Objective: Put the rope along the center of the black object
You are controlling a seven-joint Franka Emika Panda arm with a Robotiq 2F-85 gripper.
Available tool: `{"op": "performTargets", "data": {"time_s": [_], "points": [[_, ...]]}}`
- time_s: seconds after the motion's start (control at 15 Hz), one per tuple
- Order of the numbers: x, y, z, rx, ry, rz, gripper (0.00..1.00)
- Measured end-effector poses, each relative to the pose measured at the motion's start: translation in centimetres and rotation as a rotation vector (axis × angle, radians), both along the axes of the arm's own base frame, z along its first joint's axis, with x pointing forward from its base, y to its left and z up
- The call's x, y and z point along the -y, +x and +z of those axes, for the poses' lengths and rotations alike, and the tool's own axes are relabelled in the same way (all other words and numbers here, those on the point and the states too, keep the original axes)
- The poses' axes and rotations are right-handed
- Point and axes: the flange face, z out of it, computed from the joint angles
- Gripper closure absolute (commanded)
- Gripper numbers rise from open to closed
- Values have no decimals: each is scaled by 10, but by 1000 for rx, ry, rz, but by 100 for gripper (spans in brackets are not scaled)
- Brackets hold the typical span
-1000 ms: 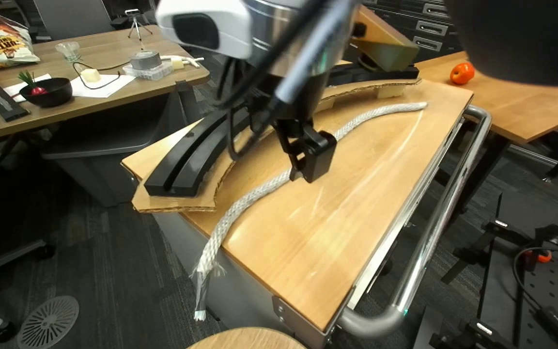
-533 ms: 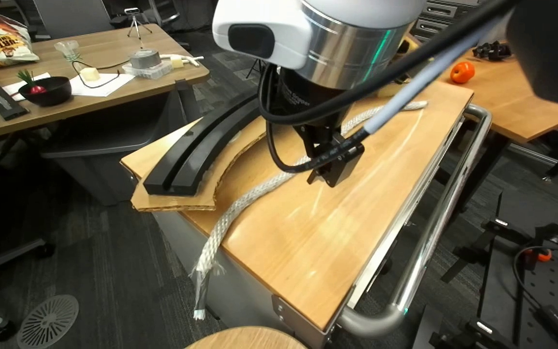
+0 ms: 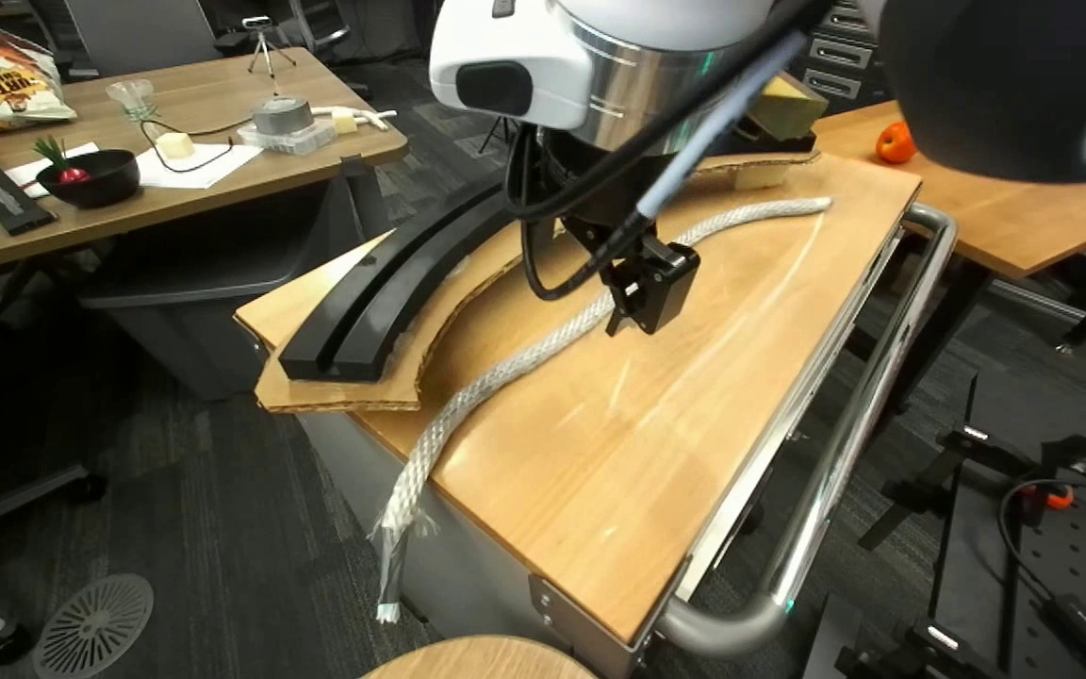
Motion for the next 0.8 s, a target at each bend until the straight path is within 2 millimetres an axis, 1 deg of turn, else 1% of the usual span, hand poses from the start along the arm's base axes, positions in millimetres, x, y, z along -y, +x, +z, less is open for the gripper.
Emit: {"op": "performTargets", "data": {"time_s": [0.13, 0.67, 0.8], "points": [[2, 1, -5, -16, -3, -8, 0], [2, 0, -6, -20, -4, -9, 0], [11, 3, -4, -6, 9, -62, 0]]}}
